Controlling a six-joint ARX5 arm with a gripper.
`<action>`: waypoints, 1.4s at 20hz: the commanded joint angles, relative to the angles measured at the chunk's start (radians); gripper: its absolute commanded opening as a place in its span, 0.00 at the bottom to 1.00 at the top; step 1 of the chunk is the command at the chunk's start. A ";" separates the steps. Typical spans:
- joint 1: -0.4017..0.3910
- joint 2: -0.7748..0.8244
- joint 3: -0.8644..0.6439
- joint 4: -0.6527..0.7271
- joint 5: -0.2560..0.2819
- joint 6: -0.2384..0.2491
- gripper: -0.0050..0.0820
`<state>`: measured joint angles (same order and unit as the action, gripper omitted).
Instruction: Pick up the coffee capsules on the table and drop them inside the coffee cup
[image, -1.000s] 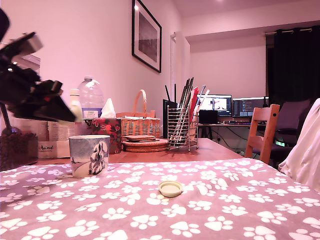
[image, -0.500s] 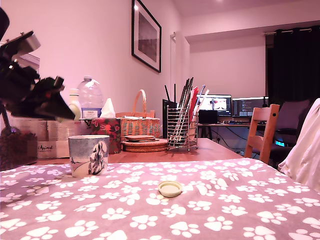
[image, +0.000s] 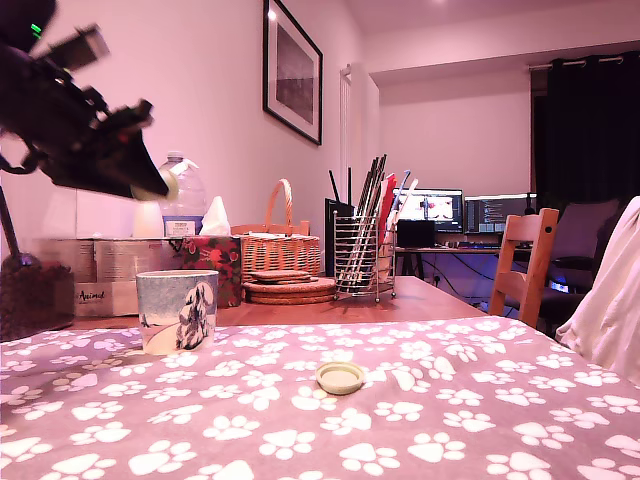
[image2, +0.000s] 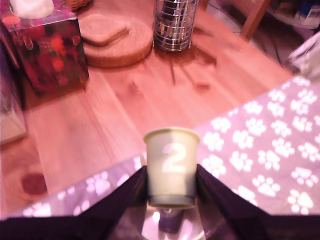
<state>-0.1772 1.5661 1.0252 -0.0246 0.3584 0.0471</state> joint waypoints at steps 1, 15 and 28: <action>-0.008 0.051 0.032 -0.036 0.003 -0.003 0.31; -0.022 0.176 0.146 -0.227 -0.001 0.006 0.31; -0.025 0.175 0.146 -0.239 0.000 0.006 0.60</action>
<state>-0.1967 1.7279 1.1706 -0.2741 0.3569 0.0509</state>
